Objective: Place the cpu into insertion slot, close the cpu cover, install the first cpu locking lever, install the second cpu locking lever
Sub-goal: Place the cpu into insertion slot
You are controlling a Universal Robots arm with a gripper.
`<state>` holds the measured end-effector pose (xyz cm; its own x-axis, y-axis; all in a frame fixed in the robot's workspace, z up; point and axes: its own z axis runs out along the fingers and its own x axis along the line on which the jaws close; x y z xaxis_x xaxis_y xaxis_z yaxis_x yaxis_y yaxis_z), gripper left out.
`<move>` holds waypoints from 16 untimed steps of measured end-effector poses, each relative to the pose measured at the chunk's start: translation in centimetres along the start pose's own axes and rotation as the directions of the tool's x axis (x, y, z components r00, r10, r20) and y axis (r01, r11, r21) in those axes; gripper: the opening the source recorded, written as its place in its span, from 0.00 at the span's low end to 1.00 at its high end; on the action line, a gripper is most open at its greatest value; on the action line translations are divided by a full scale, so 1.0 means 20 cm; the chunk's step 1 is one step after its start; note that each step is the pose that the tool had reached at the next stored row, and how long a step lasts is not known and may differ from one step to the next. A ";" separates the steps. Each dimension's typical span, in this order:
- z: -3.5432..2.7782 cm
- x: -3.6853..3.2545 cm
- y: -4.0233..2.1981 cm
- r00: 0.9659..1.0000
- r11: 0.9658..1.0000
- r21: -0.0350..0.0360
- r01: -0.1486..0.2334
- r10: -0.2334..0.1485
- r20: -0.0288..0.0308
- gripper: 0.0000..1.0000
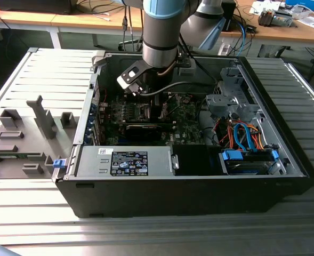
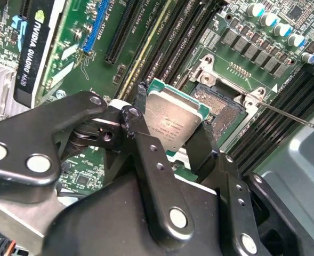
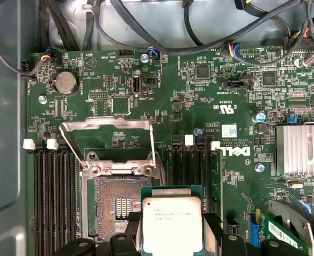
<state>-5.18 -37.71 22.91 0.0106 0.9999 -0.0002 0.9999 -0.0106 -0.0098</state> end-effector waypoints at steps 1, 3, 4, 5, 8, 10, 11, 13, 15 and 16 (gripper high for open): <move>0.000 0.017 0.000 1.000 1.000 0.000 0.000 0.000 0.012 0.54; 0.000 0.049 -0.001 1.000 1.000 0.000 0.000 0.000 0.029 0.54; 0.000 0.073 -0.001 0.999 1.000 0.000 0.000 0.000 0.037 0.54; 0.000 0.090 -0.001 0.999 1.000 -0.001 0.000 0.000 0.040 0.54; 0.000 0.123 -0.001 0.999 1.000 -0.001 0.000 0.000 0.042 0.54; 0.000 0.130 -0.001 0.999 1.000 0.000 0.000 0.000 0.043 0.54; 0.000 0.134 -0.001 0.999 1.000 -0.001 0.000 0.000 0.043 0.54; 0.001 0.143 -0.001 0.999 1.000 -0.001 0.000 0.000 0.042 0.54; 0.001 0.150 -0.001 0.999 1.000 -0.001 0.000 0.000 0.043 0.54; 0.001 0.152 -0.002 0.999 1.000 -0.001 0.000 0.000 0.043 0.54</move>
<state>-5.18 -34.67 22.89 0.0107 0.9990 -0.0427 0.9999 -0.0111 -0.0092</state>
